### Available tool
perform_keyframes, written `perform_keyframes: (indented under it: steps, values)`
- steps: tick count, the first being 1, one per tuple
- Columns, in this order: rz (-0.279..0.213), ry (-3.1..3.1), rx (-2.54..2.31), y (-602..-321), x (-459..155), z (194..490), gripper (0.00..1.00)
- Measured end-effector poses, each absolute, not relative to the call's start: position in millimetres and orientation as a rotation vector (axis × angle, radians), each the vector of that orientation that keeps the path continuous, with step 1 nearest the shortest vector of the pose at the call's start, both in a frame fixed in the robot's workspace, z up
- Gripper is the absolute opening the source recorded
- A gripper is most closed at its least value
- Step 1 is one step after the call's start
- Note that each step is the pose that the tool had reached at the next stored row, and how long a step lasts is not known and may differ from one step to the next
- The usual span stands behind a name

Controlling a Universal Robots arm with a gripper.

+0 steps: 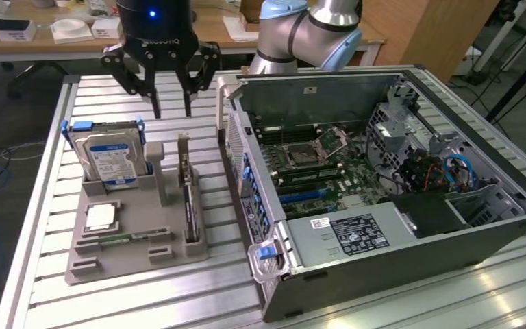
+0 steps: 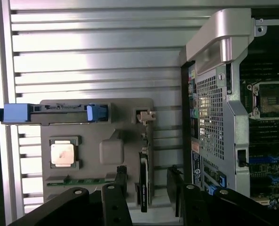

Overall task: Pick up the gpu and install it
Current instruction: 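Pick up the gpu and move the gpu toward the slot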

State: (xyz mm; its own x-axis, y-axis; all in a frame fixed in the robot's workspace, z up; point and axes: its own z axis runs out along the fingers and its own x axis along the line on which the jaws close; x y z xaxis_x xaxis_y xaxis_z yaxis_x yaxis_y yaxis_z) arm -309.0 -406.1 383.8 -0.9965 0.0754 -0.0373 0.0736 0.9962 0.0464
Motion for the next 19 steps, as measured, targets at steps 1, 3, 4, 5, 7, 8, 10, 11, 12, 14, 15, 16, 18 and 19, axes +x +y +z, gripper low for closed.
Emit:
perform_keyframes:
  steps: [1, 3, 4, 5, 7, 8, 10, 11, 12, 14, 15, 16, 18, 19]
  values:
    - [0.070, 3.100, 0.116, -406.2, -309.0, 382.8, 0.47]
    - [0.070, 3.100, 0.116, -406.8, -308.9, 381.0, 0.47]
    - [0.070, 3.100, 0.116, -407.2, -309.0, 380.3, 0.47]
    - [0.070, 3.100, 0.115, -407.6, -308.9, 379.7, 0.47]
    - [0.070, 3.100, 0.116, -408.8, -309.0, 378.8, 0.47]
    - [0.070, 3.100, 0.116, -409.9, -309.0, 378.3, 0.47]
    - [0.070, 3.100, 0.116, -411.9, -309.0, 377.7, 0.47]
    - [0.070, 3.100, 0.116, -412.9, -309.0, 377.4, 0.47]
    - [0.070, 3.100, 0.116, -414.0, -309.0, 377.0, 0.47]
    - [0.070, 3.100, 0.116, -416.2, -309.0, 376.2, 0.47]
    - [0.070, 3.100, 0.116, -417.3, -308.9, 375.8, 0.47]
    - [0.070, 3.100, 0.116, -418.3, -308.9, 375.3, 0.47]
    - [0.070, 3.100, 0.116, -420.5, -309.0, 374.6, 0.47]
    - [0.070, 3.100, 0.116, -421.6, -309.0, 374.2, 0.47]
